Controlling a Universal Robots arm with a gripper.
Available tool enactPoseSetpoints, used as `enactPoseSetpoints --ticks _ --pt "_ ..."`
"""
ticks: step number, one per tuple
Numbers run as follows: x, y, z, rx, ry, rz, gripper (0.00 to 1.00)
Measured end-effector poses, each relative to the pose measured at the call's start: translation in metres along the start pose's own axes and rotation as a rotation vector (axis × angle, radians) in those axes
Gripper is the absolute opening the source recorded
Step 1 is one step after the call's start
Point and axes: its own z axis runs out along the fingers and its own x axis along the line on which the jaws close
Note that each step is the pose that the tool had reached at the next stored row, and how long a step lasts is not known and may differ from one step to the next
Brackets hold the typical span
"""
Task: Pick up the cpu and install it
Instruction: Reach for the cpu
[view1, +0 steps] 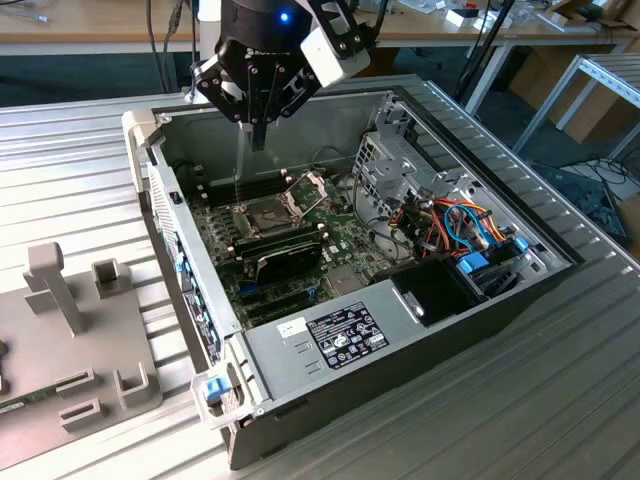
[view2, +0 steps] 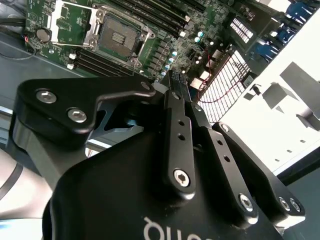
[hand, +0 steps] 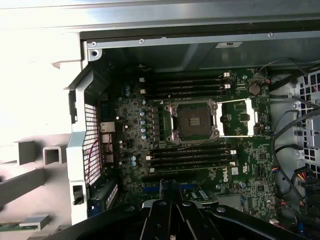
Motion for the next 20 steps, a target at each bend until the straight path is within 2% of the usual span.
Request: enactPoseSetpoints --ticks 8,20 --pt "0.0034 -0.0002 -0.0001 0.0 0.0 0.0 0.11" --pt "0.004 -0.0003 -0.0001 0.0 0.0001 0.0 0.11"
